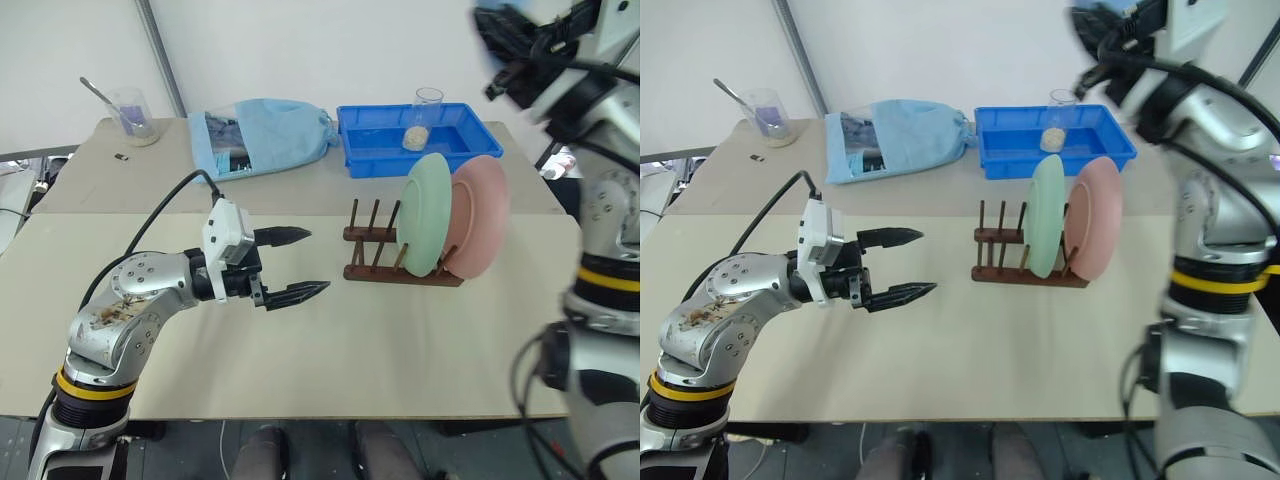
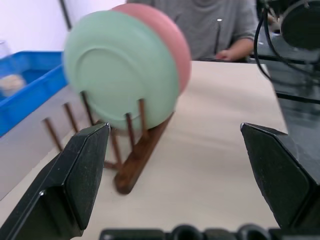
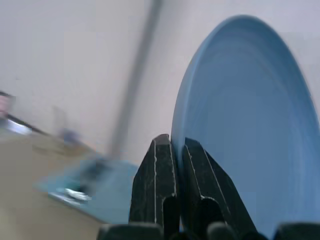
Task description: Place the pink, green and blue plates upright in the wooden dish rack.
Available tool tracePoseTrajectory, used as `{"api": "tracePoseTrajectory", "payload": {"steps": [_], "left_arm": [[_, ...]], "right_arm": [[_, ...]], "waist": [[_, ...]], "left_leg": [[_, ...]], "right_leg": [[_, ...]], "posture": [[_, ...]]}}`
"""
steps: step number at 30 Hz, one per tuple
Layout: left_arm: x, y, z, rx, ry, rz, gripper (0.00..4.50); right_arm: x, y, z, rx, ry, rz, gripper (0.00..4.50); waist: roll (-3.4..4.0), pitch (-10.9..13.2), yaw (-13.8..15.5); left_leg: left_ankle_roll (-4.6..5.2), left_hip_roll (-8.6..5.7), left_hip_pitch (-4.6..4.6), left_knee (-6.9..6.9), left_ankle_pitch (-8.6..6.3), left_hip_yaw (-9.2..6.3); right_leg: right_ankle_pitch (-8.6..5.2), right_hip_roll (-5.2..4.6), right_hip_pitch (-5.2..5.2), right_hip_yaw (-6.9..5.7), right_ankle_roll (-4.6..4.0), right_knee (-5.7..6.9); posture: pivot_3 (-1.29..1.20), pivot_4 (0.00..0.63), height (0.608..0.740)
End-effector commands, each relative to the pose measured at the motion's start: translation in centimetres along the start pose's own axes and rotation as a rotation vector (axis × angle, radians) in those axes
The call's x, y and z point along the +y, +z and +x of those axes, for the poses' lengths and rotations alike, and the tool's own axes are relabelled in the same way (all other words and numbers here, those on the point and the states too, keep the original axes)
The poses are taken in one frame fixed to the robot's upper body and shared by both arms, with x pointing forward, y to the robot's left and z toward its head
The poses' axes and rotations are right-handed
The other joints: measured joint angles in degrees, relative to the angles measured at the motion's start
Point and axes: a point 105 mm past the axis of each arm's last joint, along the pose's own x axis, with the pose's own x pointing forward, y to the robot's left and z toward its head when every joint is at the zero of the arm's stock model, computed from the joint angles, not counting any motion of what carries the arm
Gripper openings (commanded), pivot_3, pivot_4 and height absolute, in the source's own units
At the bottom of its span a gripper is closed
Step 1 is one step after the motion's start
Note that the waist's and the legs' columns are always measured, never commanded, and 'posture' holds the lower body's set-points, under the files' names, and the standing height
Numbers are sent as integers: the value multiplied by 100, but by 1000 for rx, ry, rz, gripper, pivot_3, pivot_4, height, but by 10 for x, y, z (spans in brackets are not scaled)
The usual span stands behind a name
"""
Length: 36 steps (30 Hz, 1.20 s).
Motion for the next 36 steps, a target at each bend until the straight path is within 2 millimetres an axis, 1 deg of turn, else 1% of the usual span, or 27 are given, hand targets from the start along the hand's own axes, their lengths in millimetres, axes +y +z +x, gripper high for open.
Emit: {"api": "tracePoseTrajectory", "payload": {"steps": [1,2,6,8,12,21,29,36], "left_arm": [[6,3,-8,-2,49,39,4500],[6,2,-9,3,52,38,4500],[6,-4,-14,30,42,24,4500],[6,-6,-16,37,37,24,4500],[8,-6,-13,32,16,35,4500],[9,-3,-6,18,-22,46,4500],[10,-2,-4,16,-33,56,4500],[9,-2,-2,14,-39,58,4500]], "right_arm": [[20,20,-11,-104,50,275,44],[27,15,-14,-92,64,343,44],[44,3,-25,-52,74,530,44],[52,-1,-31,-29,79,558,44],[65,-19,-42,38,29,625,44],[74,-34,-57,77,-57,745,44],[80,-41,-62,115,-79,814,44],[82,-49,-62,153,-93,830,44]], "waist": [[-2,-1,82],[-2,-1,120],[-1,-1,181],[-1,-1,172],[-2,-1,142],[-2,-1,21],[-2,-1,-6],[-2,-1,-3]], "left_leg": [[0,-1,-22,1,1,-5],[0,0,-30,3,0,-6],[0,-3,-58,4,0,-11],[0,-5,-61,5,0,-11],[0,0,-54,5,0,-13],[8,1,-44,11,6,-15],[8,3,-45,10,6,-18],[8,1,-46,11,6,-16]], "right_leg": [[1,-5,-15,-5,2,0],[1,-9,-19,-9,2,-2],[4,-20,-31,-23,7,-19],[5,-21,-32,-26,8,-23],[2,-5,-30,-28,-1,-19],[0,0,-24,-26,-4,-4],[-1,3,-26,-24,-5,-5],[0,0,-25,-20,-1,-12]], "posture": [[0,150,740],[0,150,740],[0,150,740],[0,150,740],[0,150,740],[0,150,740],[0,150,740],[0,150,740]]}}
